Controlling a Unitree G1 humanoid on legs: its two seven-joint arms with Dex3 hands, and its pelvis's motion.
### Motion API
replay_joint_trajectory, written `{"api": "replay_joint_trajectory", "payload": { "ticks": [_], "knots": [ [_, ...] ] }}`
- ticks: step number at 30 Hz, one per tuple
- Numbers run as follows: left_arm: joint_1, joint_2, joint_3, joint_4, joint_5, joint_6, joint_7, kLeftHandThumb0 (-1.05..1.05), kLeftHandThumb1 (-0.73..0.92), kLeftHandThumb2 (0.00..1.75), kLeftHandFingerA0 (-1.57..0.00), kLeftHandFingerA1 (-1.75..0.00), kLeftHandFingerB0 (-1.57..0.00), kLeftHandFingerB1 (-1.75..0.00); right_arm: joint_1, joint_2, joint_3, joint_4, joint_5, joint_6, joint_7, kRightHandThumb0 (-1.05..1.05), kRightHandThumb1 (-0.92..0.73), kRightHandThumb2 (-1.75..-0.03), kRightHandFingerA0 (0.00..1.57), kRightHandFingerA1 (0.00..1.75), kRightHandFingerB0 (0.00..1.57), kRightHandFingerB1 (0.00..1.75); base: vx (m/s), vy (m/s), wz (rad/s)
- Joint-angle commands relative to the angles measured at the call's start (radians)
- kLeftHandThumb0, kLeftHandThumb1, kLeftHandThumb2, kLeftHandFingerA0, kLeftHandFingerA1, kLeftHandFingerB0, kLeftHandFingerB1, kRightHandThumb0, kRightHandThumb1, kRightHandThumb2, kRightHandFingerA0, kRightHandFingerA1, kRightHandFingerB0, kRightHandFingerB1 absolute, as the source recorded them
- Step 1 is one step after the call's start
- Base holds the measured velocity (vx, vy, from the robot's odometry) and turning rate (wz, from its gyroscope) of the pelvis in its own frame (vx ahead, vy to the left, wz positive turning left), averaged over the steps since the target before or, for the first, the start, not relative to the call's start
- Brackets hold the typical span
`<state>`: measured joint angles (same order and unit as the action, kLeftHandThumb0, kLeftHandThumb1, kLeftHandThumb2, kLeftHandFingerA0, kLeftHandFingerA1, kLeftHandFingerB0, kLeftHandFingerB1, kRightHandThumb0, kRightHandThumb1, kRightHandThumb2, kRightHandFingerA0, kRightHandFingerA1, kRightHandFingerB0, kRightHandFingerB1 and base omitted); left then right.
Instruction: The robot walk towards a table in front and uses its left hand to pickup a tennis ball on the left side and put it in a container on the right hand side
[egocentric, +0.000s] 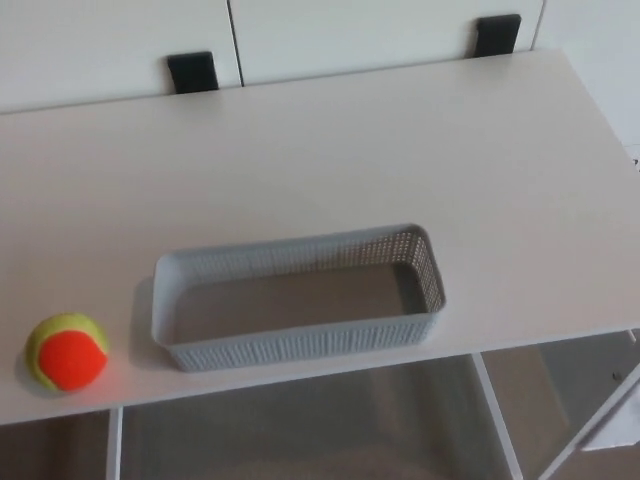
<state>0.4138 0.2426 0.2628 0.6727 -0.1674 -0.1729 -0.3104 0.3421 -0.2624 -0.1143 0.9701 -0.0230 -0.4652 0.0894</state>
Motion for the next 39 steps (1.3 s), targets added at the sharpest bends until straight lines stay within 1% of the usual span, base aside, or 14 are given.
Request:
{"api": "replay_joint_trajectory", "payload": {
  "ticks": [1, 4, 5, 17, 23, 27, 30, 33, 34, 35, 36, 37, 38, 39],
  "knots": [
    [0.002, 0.021, 0.008, 0.003, 0.003, -0.007, -0.001, -0.34, 0.62, 0.58, -0.52, -0.42, -0.36, -0.34, 0.011, -0.003, 0.003, -0.012, -0.007, 0.014, -0.006, -0.68, -0.44, -0.9, 0.63, 0.7, 0.39, 0.55, 0.01, 0.114, -0.07],
    [0.002, 0.02, 0.006, -0.004, 0.004, -0.004, 0.0, -0.34, 0.62, 0.58, -0.52, -0.42, -0.37, -0.34, 0.005, -0.006, 0.006, 0.001, -0.016, 0.007, -0.014, -0.69, -0.45, -0.91, 0.63, 0.7, 0.38, 0.55, 0.01, 0.17, -0.12],
    [-0.001, 0.021, 0.006, 0.0, 0.006, -0.007, 0.003, -0.34, 0.62, 0.59, -0.49, -0.41, -0.38, -0.34, 0.003, -0.005, 0.006, 0.004, -0.017, 0.006, -0.016, -0.69, -0.59, -0.58, 0.68, 0.63, 0.47, 0.45, 0.05, 0.211, -0.09],
    [-0.022, 0.034, -0.004, 0.007, 0.017, 0.01, 0.014, -0.35, 0.61, 0.59, -0.49, -0.4, -0.38, -0.34, -0.014, 0.007, -0.007, 0.023, 0.005, -0.002, -0.003, -0.68, -0.58, -0.57, 0.68, 0.63, 0.49, 0.46, 0.02, 0.051, 0.05],
    [0.01, 0.075, -0.045, -0.052, 0.05, 0.023, -0.015, -0.41, 0.62, 0.6, -0.49, -0.42, -0.33, -0.33, -0.009, 0.011, 0.011, 0.015, -0.022, -0.001, -0.026, -0.69, -0.6, -0.58, 0.67, 0.65, 0.48, 0.46, -0.01, -0.051, 0.03],
    [0.098, 0.089, -0.051, -0.208, 0.021, 0.061, -0.056, -0.45, 0.6, 0.59, -0.46, -0.4, -0.3, -0.32, -0.025, 0.004, 0.021, 0.033, -0.034, 0.005, -0.04, -0.71, -0.6, -0.58, 0.66, 0.68, 0.46, 0.46, 0.0, 0.0, 0.0],
    [0.277, 0.099, 0.016, -0.447, -0.085, 0.137, -0.111, -0.42, 0.56, 0.58, -0.53, -0.4, -0.31, -0.32, -0.034, 0.003, 0.01, 0.03, -0.015, 0.004, -0.026, -0.69, -0.59, -0.58, 0.67, 0.64, 0.49, 0.45, 0.0, 0.0, 0.0],
    [0.361, 0.1, 0.052, -0.536, -0.142, 0.16, -0.156, -0.4, 0.54, 0.56, -0.52, -0.4, -0.31, -0.32, -0.028, 0.0, 0.004, 0.015, -0.006, 0.012, -0.017, -0.67, -0.59, -0.58, 0.67, 0.64, 0.49, 0.44, 0.0, 0.0, 0.0],
    [0.491, 0.148, 0.104, -0.628, -0.24, 0.149, -0.305, -0.41, 0.48, 0.55, -0.45, -0.38, -0.28, -0.3, -0.009, -0.006, 0.006, 0.003, -0.006, 0.004, -0.007, -0.67, -0.6, -0.58, 0.69, 0.65, 0.48, 0.46, 0.0, 0.0, 0.0],
    [0.508, 0.153, 0.111, -0.644, -0.251, 0.152, -0.322, -0.41, 0.48, 0.55, -0.45, -0.38, -0.28, -0.3, -0.007, -0.006, 0.006, 0.001, -0.006, 0.004, -0.005, -0.67, -0.6, -0.58, 0.69, 0.65, 0.48, 0.46, 0.0, 0.0, 0.0],
    [0.568, 0.225, 0.164, -0.671, -0.344, 0.097, -0.529, -0.38, 0.47, 0.55, -0.46, -0.38, -0.24, -0.3, -0.016, -0.008, 0.004, 0.013, -0.003, -0.002, 0.0, -0.69, -0.59, -0.58, 0.69, 0.68, 0.48, 0.47, 0.0, 0.0, 0.0],
    [0.612, 0.284, 0.237, -0.729, -0.46, 0.073, -0.725, -0.52, 0.44, 0.67, -0.35, -0.42, -0.16, -0.35, -0.029, -0.009, 0.002, 0.024, -0.001, -0.001, -0.001, -0.7, -0.59, -0.58, 0.69, 0.68, 0.48, 0.47, 0.0, 0.0, 0.0],
    [0.634, 0.319, 0.299, -0.783, -0.555, 0.07, -0.859, -0.52, 0.44, 0.67, -0.35, -0.42, -0.16, -0.35, -0.04, -0.009, 0.002, 0.032, -0.002, 0.003, -0.005, -0.7, -0.59, -0.58, 0.69, 0.68, 0.48, 0.47, 0.0, 0.0, 0.0],
    [0.649, 0.329, 0.344, -0.83, -0.622, 0.095, -0.91, -0.47, 0.43, 0.65, -0.37, -0.41, -0.18, -0.35, -0.047, -0.008, 0.001, 0.042, -0.002, 0.009, -0.008, -0.69, -0.59, -0.58, 0.69, 0.65, 0.49, 0.45, 0.0, 0.0, 0.0]
  ]
}}
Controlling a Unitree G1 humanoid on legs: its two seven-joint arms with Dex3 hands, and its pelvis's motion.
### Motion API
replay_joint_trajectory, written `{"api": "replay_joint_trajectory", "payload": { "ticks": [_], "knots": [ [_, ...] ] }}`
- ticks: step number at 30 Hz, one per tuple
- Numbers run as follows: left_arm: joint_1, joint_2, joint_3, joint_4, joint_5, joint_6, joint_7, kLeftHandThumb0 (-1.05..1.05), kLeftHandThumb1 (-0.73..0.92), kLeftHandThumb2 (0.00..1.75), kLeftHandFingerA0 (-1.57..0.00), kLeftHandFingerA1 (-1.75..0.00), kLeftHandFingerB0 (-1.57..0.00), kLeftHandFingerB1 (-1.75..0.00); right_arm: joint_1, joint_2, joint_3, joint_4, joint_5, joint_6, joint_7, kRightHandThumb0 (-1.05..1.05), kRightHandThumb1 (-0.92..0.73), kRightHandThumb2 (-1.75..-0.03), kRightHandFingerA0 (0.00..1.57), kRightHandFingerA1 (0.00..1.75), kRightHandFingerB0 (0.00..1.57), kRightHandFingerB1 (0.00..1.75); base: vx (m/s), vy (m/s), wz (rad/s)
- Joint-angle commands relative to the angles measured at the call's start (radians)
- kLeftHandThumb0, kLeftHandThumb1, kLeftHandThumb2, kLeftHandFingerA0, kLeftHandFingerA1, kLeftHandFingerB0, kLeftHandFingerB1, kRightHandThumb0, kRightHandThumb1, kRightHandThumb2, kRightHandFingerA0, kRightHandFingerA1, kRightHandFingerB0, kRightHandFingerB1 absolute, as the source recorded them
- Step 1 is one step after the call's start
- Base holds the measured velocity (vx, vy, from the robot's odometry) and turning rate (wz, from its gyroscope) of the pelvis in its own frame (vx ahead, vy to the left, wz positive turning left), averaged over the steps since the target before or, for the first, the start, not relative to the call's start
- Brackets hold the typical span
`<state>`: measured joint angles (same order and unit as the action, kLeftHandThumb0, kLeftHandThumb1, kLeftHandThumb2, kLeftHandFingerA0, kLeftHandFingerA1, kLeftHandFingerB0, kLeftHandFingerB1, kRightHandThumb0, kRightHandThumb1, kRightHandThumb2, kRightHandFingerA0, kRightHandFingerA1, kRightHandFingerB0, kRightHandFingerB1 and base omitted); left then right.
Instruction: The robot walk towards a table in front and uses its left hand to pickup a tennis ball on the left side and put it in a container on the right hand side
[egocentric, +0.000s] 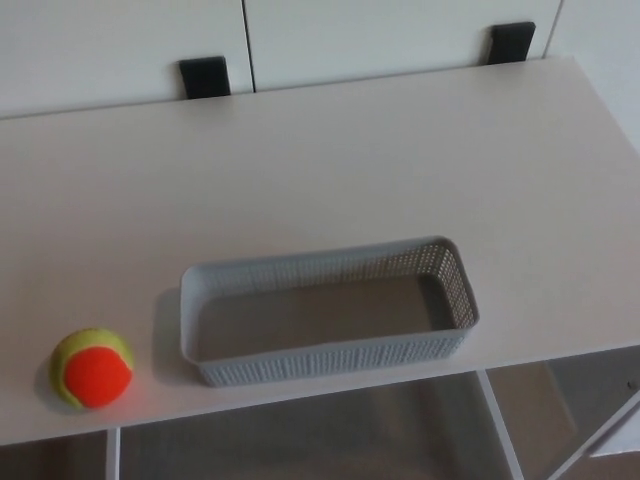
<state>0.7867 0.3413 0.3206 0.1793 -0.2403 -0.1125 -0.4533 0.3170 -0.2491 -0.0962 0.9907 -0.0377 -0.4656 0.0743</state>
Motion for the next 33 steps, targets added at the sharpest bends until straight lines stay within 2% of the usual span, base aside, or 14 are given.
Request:
{"api": "replay_joint_trajectory", "payload": {
  "ticks": [1, 4, 7, 8, 11, 15, 18, 19, 20, 22, 23, 31, 32, 33],
  "knots": [
    [0.288, 0.232, 0.328, -0.381, -0.609, 0.066, -0.796, -0.47, 0.43, 0.65, -0.37, -0.41, -0.18, -0.35, -0.029, -0.02, -0.018, 0.031, 0.013, 0.015, 0.005, -0.69, -0.59, -0.58, 0.69, 0.65, 0.49, 0.45, 0.0, 0.0, 0.0],
    [0.298, 0.206, 0.492, -0.543, -0.85, 0.151, -0.812, -0.5, 0.42, 0.66, -0.36, -0.43, -0.19, -0.35, -0.021, -0.02, -0.018, 0.013, 0.013, 0.025, 0.002, -0.68, -0.59, -0.58, 0.68, 0.68, 0.48, 0.47, 0.0, 0.0, 0.0],
    [0.291, 0.167, 0.645, -0.711, -1.098, 0.176, -0.71, -0.57, 0.41, 0.69, -0.29, -0.43, -0.13, -0.35, -0.017, -0.021, -0.022, 0.002, 0.019, 0.023, 0.008, -0.68, -0.6, -0.58, 0.66, 0.69, 0.47, 0.48, 0.0, 0.0, 0.0],
    [0.255, 0.156, 0.69, -0.793, -1.139, 0.091, -0.615, -0.54, 0.41, 0.67, -0.26, -0.42, -0.14, -0.35, -0.026, -0.022, -0.023, 0.017, 0.018, 0.028, 0.001, -0.68, -0.59, -0.58, 0.66, 0.65, 0.48, 0.45, 0.0, 0.0, 0.0],
    [0.213, 0.136, 0.717, -0.892, -1.175, -0.001, -0.475, -0.52, 0.39, 0.65, -0.26, -0.41, -0.15, -0.34, -0.03, -0.021, -0.024, 0.018, 0.019, 0.035, -0.001, -0.68, -0.59, -0.58, 0.67, 0.65, 0.48, 0.45, 0.0, 0.0, 0.0],
    [0.065, 0.153, 0.69, -0.988, -1.059, -0.155, -0.195, -0.52, 0.4, 0.64, -0.22, -0.37, -0.12, -0.33, -0.025, -0.026, -0.022, -0.009, 0.014, 0.036, -0.005, -0.69, -0.61, -0.58, 0.67, 0.67, 0.46, 0.48, 0.0, 0.0, 0.0],
    [-0.018, 0.173, 0.667, -0.992, -0.99, -0.157, -0.112, -0.42, 0.4, 0.62, -0.19, -0.36, -0.13, -0.33, -0.026, -0.029, -0.024, -0.004, 0.017, 0.027, 0.001, -0.7, -0.6, -0.58, 0.65, 0.66, 0.47, 0.48, 0.0, 0.0, 0.0],
    [-0.061, 0.173, 0.643, -0.991, -0.946, -0.159, -0.082, -0.22, 0.36, 0.88, -0.07, -0.5, -0.06, -0.5, -0.032, -0.029, -0.026, 0.001, 0.02, 0.035, 0.002, -0.7, -0.59, -0.58, 0.66, 0.67, 0.48, 0.47, 0.0, 0.0, 0.0],
    [-0.108, 0.171, 0.615, -0.989, -0.899, -0.162, -0.05, -0.22, 0.36, 0.88, -0.07, -0.5, -0.06, -0.5, -0.039, -0.03, -0.028, 0.004, 0.022, 0.047, 0.002, -0.7, -0.59, -0.58, 0.66, 0.67, 0.48, 0.47, 0.0, 0.0, 0.0],
    [-0.183, 0.163, 0.562, -0.981, -0.827, -0.146, -0.019, -0.23, 0.32, 0.87, -0.06, -0.5, -0.06, -0.49, -0.037, -0.029, -0.034, -0.004, 0.031, 0.046, 0.011, -0.69, -0.59, -0.58, 0.67, 0.66, 0.48, 0.46, 0.0, 0.0, 0.0],
    [-0.208, 0.163, 0.547, -0.985, -0.781, -0.128, -0.005, -0.49, 0.4, 0.64, -0.19, -0.36, -0.09, -0.33, -0.036, -0.028, -0.031, -0.012, 0.028, 0.056, 0.005, -0.69, -0.59, -0.58, 0.66, 0.67, 0.48, 0.47, 0.0, 0.0, 0.0],
    [-0.371, 0.116, 0.413, -0.962, -0.434, -0.011, 0.025, -0.46, 0.49, 0.58, -0.21, -0.33, -0.1, -0.23, -0.046, -0.025, -0.037, 0.004, 0.031, 0.041, 0.008, -0.68, -0.59, -0.58, 0.7, 0.69, 0.48, 0.48, 0.0, 0.0, 0.0],
    [-0.382, 0.112, 0.405, -0.959, -0.413, -0.003, 0.025, -0.54, 0.4, 0.68, -0.15, -0.4, -0.08, -0.28, -0.046, -0.024, -0.039, 0.002, 0.031, 0.042, 0.009, -0.69, -0.58, -0.58, 0.7, 0.69, 0.49, 0.48, 0.0, 0.0, 0.0],
    [-0.403, 0.106, 0.365, -0.937, -0.364, 0.02, 0.031, -0.28, 0.34, 0.88, 0.0, -0.49, 0.0, -0.49, -0.049, -0.024, -0.039, 0.008, 0.026, 0.04, 0.006, -0.67, -0.59, -0.58, 0.71, 0.66, 0.49, 0.47, 0.0, 0.0, 0.0]
  ]
}}
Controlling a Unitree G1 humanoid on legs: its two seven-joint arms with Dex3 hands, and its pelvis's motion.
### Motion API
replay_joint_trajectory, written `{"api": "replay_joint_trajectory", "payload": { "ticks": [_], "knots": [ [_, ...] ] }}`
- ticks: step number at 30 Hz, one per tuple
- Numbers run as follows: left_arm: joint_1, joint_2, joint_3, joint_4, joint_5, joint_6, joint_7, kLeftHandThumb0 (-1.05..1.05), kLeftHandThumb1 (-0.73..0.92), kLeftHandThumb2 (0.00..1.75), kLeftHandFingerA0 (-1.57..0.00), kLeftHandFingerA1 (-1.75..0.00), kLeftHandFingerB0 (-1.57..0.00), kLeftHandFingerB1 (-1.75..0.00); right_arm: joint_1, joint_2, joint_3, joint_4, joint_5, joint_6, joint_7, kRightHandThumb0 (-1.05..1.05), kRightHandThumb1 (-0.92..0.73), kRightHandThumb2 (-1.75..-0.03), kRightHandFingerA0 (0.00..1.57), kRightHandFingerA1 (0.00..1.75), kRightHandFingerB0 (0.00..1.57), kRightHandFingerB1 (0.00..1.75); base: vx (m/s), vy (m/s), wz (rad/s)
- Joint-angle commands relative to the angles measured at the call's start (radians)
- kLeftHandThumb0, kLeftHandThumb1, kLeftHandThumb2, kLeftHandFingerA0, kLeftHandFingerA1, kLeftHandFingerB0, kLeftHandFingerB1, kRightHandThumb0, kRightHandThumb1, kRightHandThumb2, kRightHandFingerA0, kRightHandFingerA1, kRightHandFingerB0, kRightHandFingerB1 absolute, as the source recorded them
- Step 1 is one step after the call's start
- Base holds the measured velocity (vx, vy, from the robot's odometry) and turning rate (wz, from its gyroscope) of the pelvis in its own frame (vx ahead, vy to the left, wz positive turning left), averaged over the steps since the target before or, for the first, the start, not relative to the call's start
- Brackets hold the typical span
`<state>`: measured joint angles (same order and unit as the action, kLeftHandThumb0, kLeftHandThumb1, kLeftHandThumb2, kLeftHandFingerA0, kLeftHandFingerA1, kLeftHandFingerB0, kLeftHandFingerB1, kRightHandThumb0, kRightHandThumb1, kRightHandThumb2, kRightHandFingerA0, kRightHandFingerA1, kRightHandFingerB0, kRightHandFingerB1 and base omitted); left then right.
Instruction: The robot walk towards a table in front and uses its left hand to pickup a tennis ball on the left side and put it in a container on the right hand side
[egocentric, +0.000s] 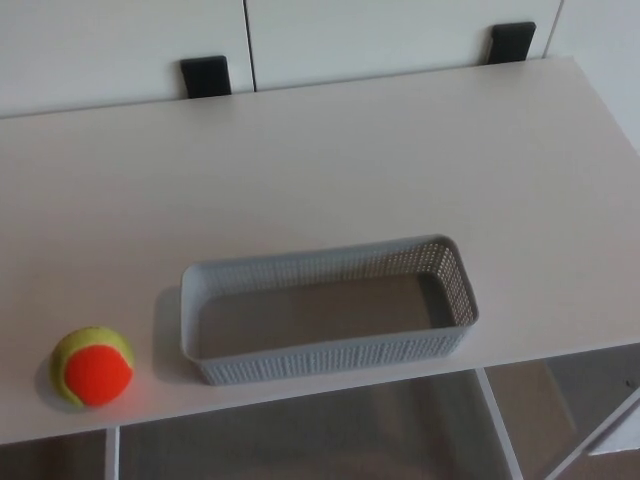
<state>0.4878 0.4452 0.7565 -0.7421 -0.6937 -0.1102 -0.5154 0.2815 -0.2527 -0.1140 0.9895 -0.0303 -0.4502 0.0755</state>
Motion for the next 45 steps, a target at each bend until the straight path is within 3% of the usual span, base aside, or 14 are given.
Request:
{"api": "replay_joint_trajectory", "payload": {
  "ticks": [1, 3, 7, 14, 16, 17, 20, 25, 27, 28, 30, 35, 36, 45],
  "knots": [
    [-0.123, -0.002, -0.115, 0.012, 0.133, 0.045, 0.1, -0.28, 0.34, 0.88, 0.0, -0.49, 0.0, -0.49, -0.019, -0.022, -0.02, 0.02, 0.011, 0.019, -0.001, -0.67, -0.59, -0.58, 0.71, 0.66, 0.49, 0.47, 0.0, 0.0, 0.0],
    [-0.153, -0.005, -0.173, 0.074, 0.208, 0.033, 0.096, -0.48, 0.35, 0.74, -0.01, -0.41, 0.0, -0.23, -0.026, -0.022, -0.023, 0.025, 0.011, 0.03, 0.0, -0.66, -0.59, -0.58, 0.71, 0.66, 0.48, 0.46, 0.0, 0.0, 0.0],
    [-0.189, -0.011, -0.257, 0.224, 0.309, -0.025, 0.068, -0.48, 0.48, 0.56, -0.09, -0.31, -0.02, -0.22, -0.021, -0.019, -0.026, 0.012, 0.015, 0.037, 0.01, -0.66, -0.59, -0.58, 0.69, 0.65, 0.47, 0.47, 0.0, 0.0, 0.0],
    [-0.215, -0.026, -0.377, 0.554, 0.506, -0.2, 0.07, -0.64, 0.41, 0.77, -0.04, -0.36, -0.09, -0.16, -0.03, -0.013, -0.029, 0.043, 0.017, 0.021, 0.01, -0.67, -0.58, -0.58, 0.71, 0.68, 0.48, 0.47, 0.0, 0.0, 0.0],
    [-0.21, -0.025, -0.409, 0.63, 0.541, -0.236, 0.072, -0.64, 0.41, 0.78, -0.05, -0.34, -0.06, -0.18, -0.027, -0.014, -0.026, 0.034, 0.013, 0.028, 0.008, -0.67, -0.43, -0.9, 0.67, 0.74, 0.43, 0.58, 0.0, 0.0, 0.0],
    [-0.211, -0.028, -0.419, 0.652, 0.554, -0.257, 0.077, -0.68, 0.43, 0.79, -0.05, -0.35, -0.1, -0.15, -0.026, -0.015, -0.029, 0.029, 0.018, 0.032, 0.014, -0.66, -0.58, -0.58, 0.71, 0.68, 0.49, 0.47, 0.0, 0.0, 0.0],
    [-0.196, -0.029, -0.451, 0.701, 0.595, -0.302, 0.088, -0.65, 0.5, 0.56, -0.1, -0.3, -0.03, -0.23, -0.029, -0.014, -0.033, 0.032, 0.023, 0.028, 0.017, -0.66, -0.58, -0.58, 0.7, 0.67, 0.48, 0.47, 0.0, 0.0, 0.0],
    [-0.177, -0.024, -0.492, 0.759, 0.647, -0.366, 0.108, -0.66, 0.4, 0.75, -0.07, -0.35, -0.05, -0.16, -0.033, -0.016, -0.033, 0.035, 0.022, 0.03, 0.015, -0.67, -0.58, -0.58, 0.71, 0.68, 0.48, 0.46, 0.0, 0.0, 0.0],
    [-0.168, -0.018, -0.503, 0.772, 0.662, -0.376, 0.111, -0.67, 0.42, 0.81, -0.05, -0.33, -0.05, -0.14, -0.032, -0.014, -0.034, 0.034, 0.025, 0.021, 0.022, -0.67, -0.43, -0.9, 0.67, 0.73, 0.42, 0.57, 0.0, 0.0, 0.0],
    [-0.166, -0.018, -0.507, 0.78, 0.666, -0.383, 0.115, -0.68, 0.5, 0.56, -0.07, -0.3, 0.0, -0.24, -0.031, -0.014, -0.034, 0.032, 0.025, 0.017, 0.024, -0.68, -0.58, -0.58, 0.7, 0.69, 0.48, 0.48, 0.0, 0.0, 0.0],
    [-0.163, -0.017, -0.521, 0.795, 0.672, -0.384, 0.12, -0.67, 0.42, 0.79, -0.05, -0.29, -0.07, -0.13, -0.022, -0.013, -0.032, 0.013, 0.025, 0.025, 0.027, -0.68, -0.58, -0.58, 0.69, 0.69, 0.48, 0.49, 0.0, 0.0, 0.0],
    [-0.164, -0.015, -0.55, 0.824, 0.705, -0.412, 0.139, -0.68, 0.5, 0.56, -0.07, -0.3, -0.01, -0.24, -0.037, -0.016, -0.03, 0.042, 0.018, 0.025, 0.023, -0.67, -0.59, -0.58, 0.68, 0.66, 0.48, 0.46, 0.0, 0.0, 0.0],
    [-0.167, -0.017, -0.559, 0.825, 0.71, -0.415, 0.142, -0.69, 0.43, 0.8, -0.06, -0.33, -0.09, -0.13, -0.04, -0.016, -0.03, 0.039, 0.017, 0.03, 0.021, -0.67, -0.58, -0.57, 0.69, 0.67, 0.47, 0.47, 0.0, 0.0, 0.0],
    [-0.172, -0.04, -0.602, 0.847, 0.722, -0.425, 0.168, -0.7, 0.44, 0.81, -0.06, -0.35, -0.09, -0.13, -0.044, -0.017, -0.028, 0.026, 0.012, 0.033, 0.021, -0.68, -0.59, -0.58, 0.68, 0.67, 0.46, 0.46, 0.0, 0.0, 0.0]
  ]
}}
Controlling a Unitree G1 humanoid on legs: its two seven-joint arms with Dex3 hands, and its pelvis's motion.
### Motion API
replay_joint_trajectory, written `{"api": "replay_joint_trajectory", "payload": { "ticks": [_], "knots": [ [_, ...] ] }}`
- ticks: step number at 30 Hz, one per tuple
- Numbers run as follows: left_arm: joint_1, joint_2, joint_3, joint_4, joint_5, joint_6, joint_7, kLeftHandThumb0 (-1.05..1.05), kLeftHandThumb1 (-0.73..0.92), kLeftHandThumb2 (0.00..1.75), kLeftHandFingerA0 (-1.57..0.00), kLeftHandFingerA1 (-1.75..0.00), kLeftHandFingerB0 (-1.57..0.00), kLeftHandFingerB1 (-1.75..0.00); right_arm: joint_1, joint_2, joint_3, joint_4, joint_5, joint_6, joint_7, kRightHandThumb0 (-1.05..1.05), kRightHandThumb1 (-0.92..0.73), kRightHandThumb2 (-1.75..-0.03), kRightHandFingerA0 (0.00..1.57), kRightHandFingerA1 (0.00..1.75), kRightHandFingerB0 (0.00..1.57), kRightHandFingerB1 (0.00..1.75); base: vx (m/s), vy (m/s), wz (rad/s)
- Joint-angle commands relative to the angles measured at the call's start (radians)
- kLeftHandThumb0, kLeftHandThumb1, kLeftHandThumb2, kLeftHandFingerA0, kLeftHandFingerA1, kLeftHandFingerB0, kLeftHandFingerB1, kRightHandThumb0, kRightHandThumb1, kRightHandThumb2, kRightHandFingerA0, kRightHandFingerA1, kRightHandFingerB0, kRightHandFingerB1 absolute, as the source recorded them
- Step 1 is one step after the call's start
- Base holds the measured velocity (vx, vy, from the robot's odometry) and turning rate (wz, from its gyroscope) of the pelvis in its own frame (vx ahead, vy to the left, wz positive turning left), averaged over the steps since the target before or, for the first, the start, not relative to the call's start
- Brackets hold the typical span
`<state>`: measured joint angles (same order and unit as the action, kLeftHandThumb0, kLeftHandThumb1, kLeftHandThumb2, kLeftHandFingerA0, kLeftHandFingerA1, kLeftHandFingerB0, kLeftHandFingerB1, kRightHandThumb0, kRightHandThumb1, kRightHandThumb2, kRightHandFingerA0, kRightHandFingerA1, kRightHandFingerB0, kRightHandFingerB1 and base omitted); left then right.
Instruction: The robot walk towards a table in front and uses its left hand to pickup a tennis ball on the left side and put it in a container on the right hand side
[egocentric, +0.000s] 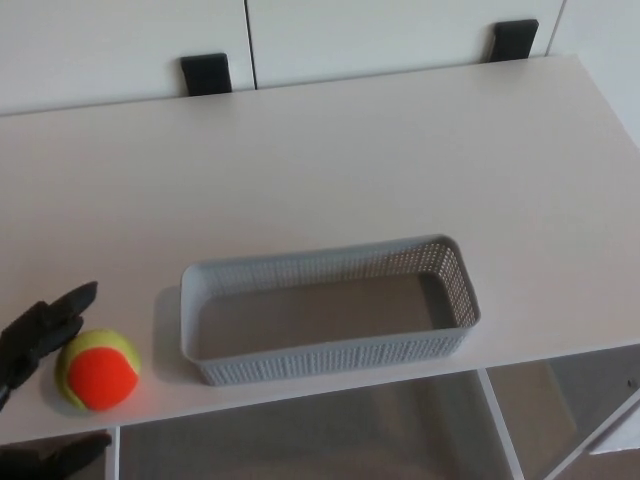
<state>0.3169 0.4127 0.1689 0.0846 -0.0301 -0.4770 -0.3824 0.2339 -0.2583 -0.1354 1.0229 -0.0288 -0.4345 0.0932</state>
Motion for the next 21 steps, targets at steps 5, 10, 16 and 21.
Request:
{"api": "replay_joint_trajectory", "payload": {
  "ticks": [5, 10, 16, 21],
  "knots": [
    [-0.026, -0.087, -0.002, 0.027, 0.104, -0.049, 0.15, -0.33, 0.2, 0.82, -0.03, -0.49, 0.0, -0.48, -0.005, -0.007, -0.011, -0.004, 0.017, 0.023, 0.009, -0.68, -0.58, -0.58, 0.67, 0.67, 0.46, 0.46, 0.0, 0.0, 0.0],
    [-0.061, -0.152, 0.014, 0.032, 0.147, -0.013, 0.244, -0.58, 0.47, 0.55, -0.23, -0.39, -0.17, -0.28, -0.008, -0.007, -0.009, -0.011, 0.014, 0.026, 0.004, -0.69, -0.58, -0.57, 0.67, 0.66, 0.47, 0.47, 0.0, 0.0, 0.0],
    [-0.109, -0.18, 0.015, 0.074, 0.201, 0.012, 0.313, -0.61, 0.42, 0.67, -0.2, -0.44, -0.14, -0.35, -0.011, -0.008, -0.009, -0.016, 0.014, 0.028, 0.008, -0.66, -0.58, -0.57, 0.67, 0.65, 0.47, 0.46, 0.0, 0.0, 0.0],
    [-0.192, -0.194, -0.015, 0.155, 0.285, 0.047, 0.394, -0.64, 0.41, 0.67, -0.21, -0.45, -0.13, -0.35, -0.011, 0.002, -0.007, -0.03, 0.015, 0.03, 0.006, -0.67, -0.59, -0.57, 0.68, 0.67, 0.46, 0.47, 0.0, 0.0, 0.0]
  ]
}}
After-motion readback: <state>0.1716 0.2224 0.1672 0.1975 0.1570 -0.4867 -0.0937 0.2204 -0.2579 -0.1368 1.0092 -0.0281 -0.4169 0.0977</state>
